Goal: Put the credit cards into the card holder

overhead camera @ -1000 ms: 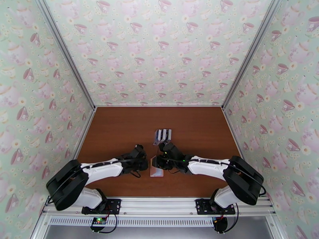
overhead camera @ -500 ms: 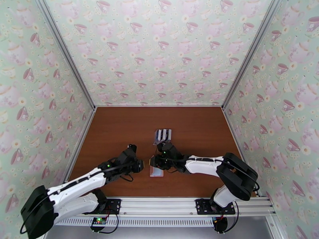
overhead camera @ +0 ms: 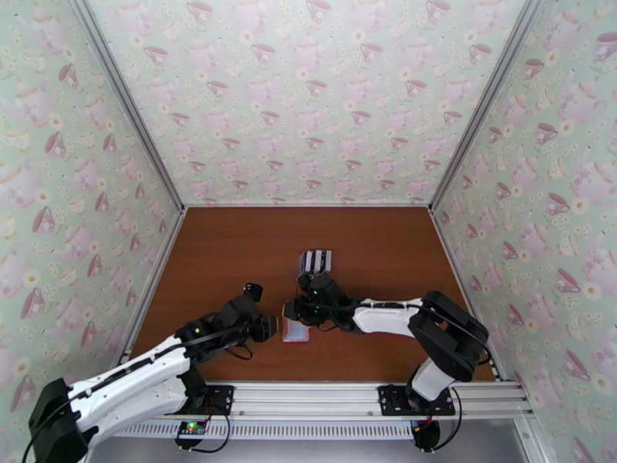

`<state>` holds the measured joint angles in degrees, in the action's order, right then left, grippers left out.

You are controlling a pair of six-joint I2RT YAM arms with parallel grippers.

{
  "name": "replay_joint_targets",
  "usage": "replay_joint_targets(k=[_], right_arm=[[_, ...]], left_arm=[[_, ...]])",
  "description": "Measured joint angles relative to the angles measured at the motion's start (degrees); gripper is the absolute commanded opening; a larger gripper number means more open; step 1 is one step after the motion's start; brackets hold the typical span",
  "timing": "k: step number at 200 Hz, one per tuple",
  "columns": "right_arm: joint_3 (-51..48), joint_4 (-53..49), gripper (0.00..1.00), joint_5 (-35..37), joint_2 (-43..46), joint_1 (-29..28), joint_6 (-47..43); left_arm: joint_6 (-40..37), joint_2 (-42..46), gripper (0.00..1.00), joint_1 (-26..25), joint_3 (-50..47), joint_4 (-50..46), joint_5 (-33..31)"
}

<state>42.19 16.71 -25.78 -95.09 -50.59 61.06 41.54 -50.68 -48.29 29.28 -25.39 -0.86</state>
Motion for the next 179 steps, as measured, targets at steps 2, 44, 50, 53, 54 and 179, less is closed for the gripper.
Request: replay_joint_targets(k=[2,44,50,53,54,179], right_arm=[[0.0,0.1,0.34,0.0,-0.1,0.0,0.1],[0.5,1.8,0.34,-1.0,-0.6,0.0,1.3],[0.6,2.4,0.35,-1.3,-0.9,0.0,1.4],[0.7,2.7,0.35,-1.4,-1.0,0.0,1.6],[0.7,2.8,0.35,-1.5,-1.1,0.0,1.6],[1.6,6.3,0.35,-3.6,-3.7,-0.5,3.7]], left_arm=[[0.0,0.0,0.44,-0.1,0.0,0.0,0.0],[0.0,0.0,0.49,-1.0,0.0,-0.1,0.0],[0.0,0.0,0.50,-1.1,0.0,-0.1,0.0],[0.0,0.0,0.50,-1.1,0.0,-0.1,0.0],[0.0,0.0,0.50,-1.1,0.0,-0.1,0.0],[0.2,-5.3,0.54,-2.1,0.0,2.2,-1.6]])
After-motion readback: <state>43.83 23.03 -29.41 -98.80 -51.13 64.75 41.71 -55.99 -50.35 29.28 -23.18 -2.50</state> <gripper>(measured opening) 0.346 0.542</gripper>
